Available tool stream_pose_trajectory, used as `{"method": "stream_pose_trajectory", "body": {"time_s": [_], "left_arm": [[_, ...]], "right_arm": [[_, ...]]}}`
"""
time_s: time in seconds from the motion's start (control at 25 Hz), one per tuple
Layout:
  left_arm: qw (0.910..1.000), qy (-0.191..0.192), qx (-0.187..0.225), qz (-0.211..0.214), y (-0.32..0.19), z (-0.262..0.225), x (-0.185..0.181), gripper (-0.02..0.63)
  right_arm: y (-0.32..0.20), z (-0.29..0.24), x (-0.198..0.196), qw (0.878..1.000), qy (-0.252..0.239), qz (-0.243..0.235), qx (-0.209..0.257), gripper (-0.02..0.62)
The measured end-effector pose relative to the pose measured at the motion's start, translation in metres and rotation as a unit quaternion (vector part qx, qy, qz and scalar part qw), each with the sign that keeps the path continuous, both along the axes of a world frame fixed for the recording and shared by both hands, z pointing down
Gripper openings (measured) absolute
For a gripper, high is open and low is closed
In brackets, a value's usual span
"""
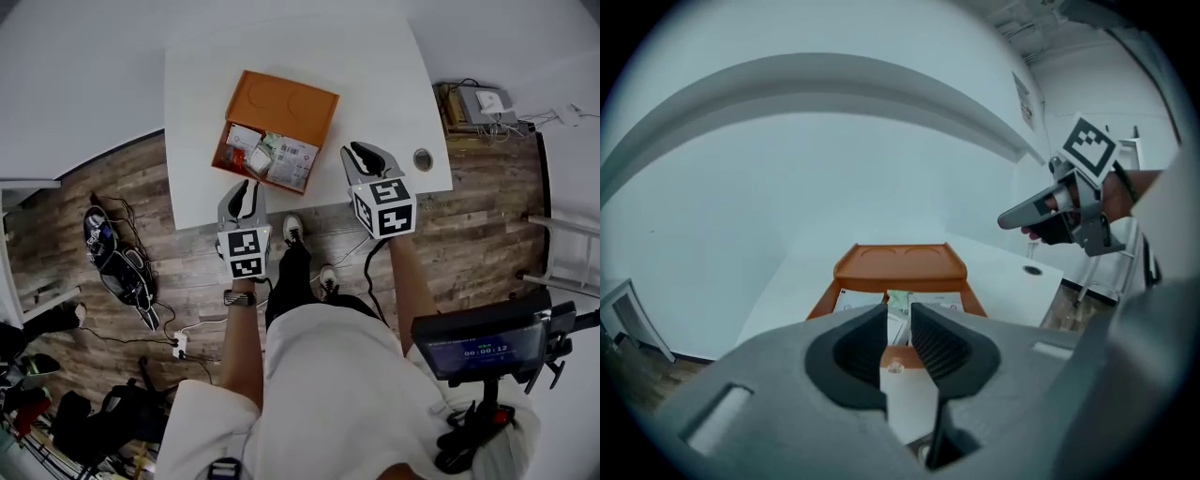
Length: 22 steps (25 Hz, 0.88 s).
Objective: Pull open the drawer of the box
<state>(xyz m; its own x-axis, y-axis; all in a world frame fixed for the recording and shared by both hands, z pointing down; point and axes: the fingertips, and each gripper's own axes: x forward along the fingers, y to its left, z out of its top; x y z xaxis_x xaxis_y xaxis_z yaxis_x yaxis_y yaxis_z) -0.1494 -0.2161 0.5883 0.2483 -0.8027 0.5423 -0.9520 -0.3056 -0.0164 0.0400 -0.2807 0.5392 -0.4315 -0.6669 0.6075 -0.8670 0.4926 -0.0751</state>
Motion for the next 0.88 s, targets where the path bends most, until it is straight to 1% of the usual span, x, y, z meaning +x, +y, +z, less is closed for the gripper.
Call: {"method": "stream_pose_trajectory", "body": {"time_s": [0.12,0.36,0.56,0.68,0.76,0.88], "left_arm": [[0.9994,-0.003,0.034,0.007,0.009,-0.045,0.017,0.079],[0.9945,-0.005,0.103,0.014,0.029,-0.122,0.037,0.049],[0.9897,-0.008,0.142,0.017,0.057,-0.173,0.055,0.041],[0.9867,0.007,0.162,0.007,0.069,-0.202,0.063,0.016],[0.9835,0.010,0.181,0.005,0.078,-0.222,0.067,0.006],[0.9783,0.005,0.207,0.006,0.094,-0.248,0.074,0.006]], "right_arm": [[0.023,-0.039,0.008,0.999,-0.006,-0.013,0.038,0.044],[0.061,-0.091,0.008,0.995,-0.012,-0.042,0.089,0.017],[0.086,-0.136,0.015,0.991,-0.039,-0.043,0.122,0.005],[0.097,-0.160,0.020,0.989,-0.058,-0.035,0.133,0.003],[0.106,-0.175,0.025,0.988,-0.068,-0.030,0.139,0.003],[0.123,-0.196,0.033,0.985,-0.075,-0.032,0.155,0.003]]}}
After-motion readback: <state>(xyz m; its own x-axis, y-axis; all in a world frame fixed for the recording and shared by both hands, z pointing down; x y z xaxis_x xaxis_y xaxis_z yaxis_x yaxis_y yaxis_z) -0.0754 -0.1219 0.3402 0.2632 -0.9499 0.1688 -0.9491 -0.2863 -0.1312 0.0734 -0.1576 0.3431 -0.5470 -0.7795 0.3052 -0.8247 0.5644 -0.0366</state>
